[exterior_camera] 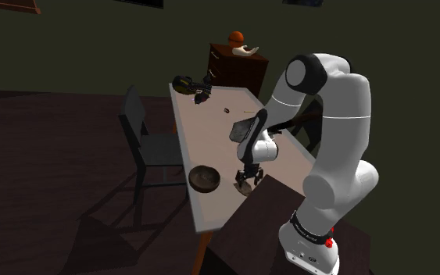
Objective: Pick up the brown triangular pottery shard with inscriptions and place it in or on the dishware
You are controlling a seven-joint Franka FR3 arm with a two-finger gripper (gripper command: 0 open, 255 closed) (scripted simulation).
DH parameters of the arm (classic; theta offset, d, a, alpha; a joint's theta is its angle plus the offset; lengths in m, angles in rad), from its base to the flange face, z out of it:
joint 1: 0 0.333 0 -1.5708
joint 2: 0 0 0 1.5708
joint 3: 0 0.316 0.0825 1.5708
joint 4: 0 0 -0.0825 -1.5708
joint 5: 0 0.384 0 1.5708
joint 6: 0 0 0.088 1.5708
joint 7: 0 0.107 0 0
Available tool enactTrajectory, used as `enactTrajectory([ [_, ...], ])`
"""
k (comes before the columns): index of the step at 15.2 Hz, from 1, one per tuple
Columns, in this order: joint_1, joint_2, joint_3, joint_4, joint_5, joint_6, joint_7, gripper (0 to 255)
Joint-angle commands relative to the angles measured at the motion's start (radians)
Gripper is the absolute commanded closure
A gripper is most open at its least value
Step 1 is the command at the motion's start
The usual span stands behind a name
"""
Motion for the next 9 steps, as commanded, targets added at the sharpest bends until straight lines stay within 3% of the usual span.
enactTrajectory([
  [1,-0.039,0.024,0.03,-0.008,0.014,0.036,-0.035,0],
  [6,-0.057,0.124,0.051,0.02,0.022,0.109,-0.043,0],
  [9,-0.057,0.124,0.051,0.019,0.022,0.109,-0.043,0],
])
